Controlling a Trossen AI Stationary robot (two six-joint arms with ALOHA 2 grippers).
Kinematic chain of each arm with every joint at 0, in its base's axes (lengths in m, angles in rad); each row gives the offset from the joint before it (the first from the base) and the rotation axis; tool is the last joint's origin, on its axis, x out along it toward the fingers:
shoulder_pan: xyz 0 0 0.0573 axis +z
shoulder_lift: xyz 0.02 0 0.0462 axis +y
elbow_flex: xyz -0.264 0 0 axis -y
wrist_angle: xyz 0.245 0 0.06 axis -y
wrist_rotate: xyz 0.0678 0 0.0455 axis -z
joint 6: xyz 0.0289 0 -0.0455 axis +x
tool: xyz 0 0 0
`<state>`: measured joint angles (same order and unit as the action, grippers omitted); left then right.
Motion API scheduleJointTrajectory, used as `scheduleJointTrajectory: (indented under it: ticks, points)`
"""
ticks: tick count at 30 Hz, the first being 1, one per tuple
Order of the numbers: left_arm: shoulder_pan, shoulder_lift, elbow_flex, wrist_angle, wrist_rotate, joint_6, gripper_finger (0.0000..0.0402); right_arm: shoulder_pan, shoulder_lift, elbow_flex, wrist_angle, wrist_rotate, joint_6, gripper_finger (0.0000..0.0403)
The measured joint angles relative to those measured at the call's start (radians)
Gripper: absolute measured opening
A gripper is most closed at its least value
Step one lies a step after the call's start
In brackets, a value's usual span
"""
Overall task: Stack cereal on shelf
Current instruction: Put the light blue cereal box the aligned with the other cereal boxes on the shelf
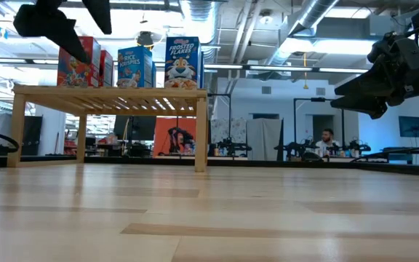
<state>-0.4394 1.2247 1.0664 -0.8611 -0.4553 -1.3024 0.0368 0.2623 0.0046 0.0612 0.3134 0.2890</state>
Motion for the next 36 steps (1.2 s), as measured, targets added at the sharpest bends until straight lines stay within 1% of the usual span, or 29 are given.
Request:
scheduleJointTrajectory:
  ticks: [3, 9, 12, 14, 17, 23, 26, 32, 36]
  points:
    - [-0.013, 0.044, 0.000, 0.073, 0.069, 0.005, 0.0307, 0.000, 0.000, 0.000, 0.000, 0.000, 0.000, 0.0266]
    - [-0.047, 0.111, 0.000, 0.135, 0.165, -0.088, 0.0307, 0.000, 0.000, 0.000, 0.000, 0.000, 0.000, 0.0266]
    - [-0.076, 0.134, 0.000, 0.177, 0.183, -0.134, 0.0307, 0.000, 0.000, 0.000, 0.000, 0.000, 0.000, 0.0266]
    - [-0.095, 0.148, 0.018, 0.174, 0.183, -0.167, 0.0307, 0.000, 0.000, 0.000, 0.000, 0.000, 0.000, 0.0266]
    - [-0.119, 0.172, 0.073, 0.133, 0.181, -0.200, 0.0307, 0.000, 0.000, 0.000, 0.000, 0.000, 0.000, 0.0266]
    - [-0.152, 0.203, 0.236, -0.093, 0.126, -0.239, 0.0307, 0.000, 0.000, 0.000, 0.000, 0.000, 0.000, 0.0266]
    - [-0.178, 0.234, 0.297, -0.173, 0.137, -0.287, 0.0307, 0.000, 0.000, 0.000, 0.000, 0.000, 0.000, 0.0266]
    - [-0.234, 0.305, 0.368, -0.259, 0.211, -0.414, 0.0307, 0.000, 0.000, 0.000, 0.000, 0.000, 0.000, 0.0266]
    - [-0.254, 0.359, 0.389, -0.218, 0.216, -0.443, 0.0307, 0.000, 0.000, 0.000, 0.000, 0.000, 0.000, 0.0266]
